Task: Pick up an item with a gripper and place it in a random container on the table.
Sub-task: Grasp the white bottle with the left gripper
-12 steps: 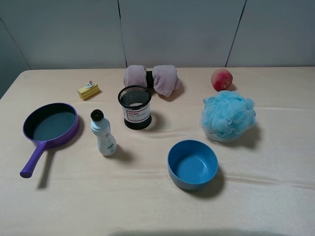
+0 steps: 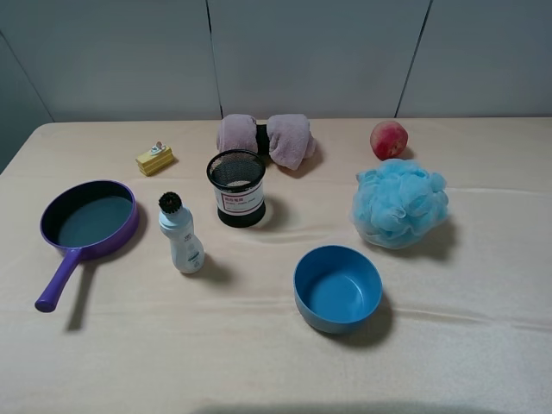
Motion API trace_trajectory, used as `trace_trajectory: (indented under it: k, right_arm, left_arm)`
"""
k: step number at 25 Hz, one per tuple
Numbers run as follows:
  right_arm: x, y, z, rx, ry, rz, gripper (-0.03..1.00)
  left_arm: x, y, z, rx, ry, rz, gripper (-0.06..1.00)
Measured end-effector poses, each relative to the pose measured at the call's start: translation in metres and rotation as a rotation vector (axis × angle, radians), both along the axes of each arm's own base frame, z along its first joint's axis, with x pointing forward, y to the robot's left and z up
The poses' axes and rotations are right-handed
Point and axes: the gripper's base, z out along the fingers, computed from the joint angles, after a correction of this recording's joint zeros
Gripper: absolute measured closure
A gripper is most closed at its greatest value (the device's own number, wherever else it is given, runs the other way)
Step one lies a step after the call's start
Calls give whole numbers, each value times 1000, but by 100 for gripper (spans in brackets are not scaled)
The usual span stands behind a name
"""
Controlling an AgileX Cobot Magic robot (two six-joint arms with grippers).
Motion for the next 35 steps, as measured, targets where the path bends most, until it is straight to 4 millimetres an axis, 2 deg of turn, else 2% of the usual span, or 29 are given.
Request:
trace_trajectory:
  k: [35]
  right_arm:
    - [0, 0, 0, 0, 0, 0, 27]
  left_arm:
    - [0, 0, 0, 0, 0, 0, 4]
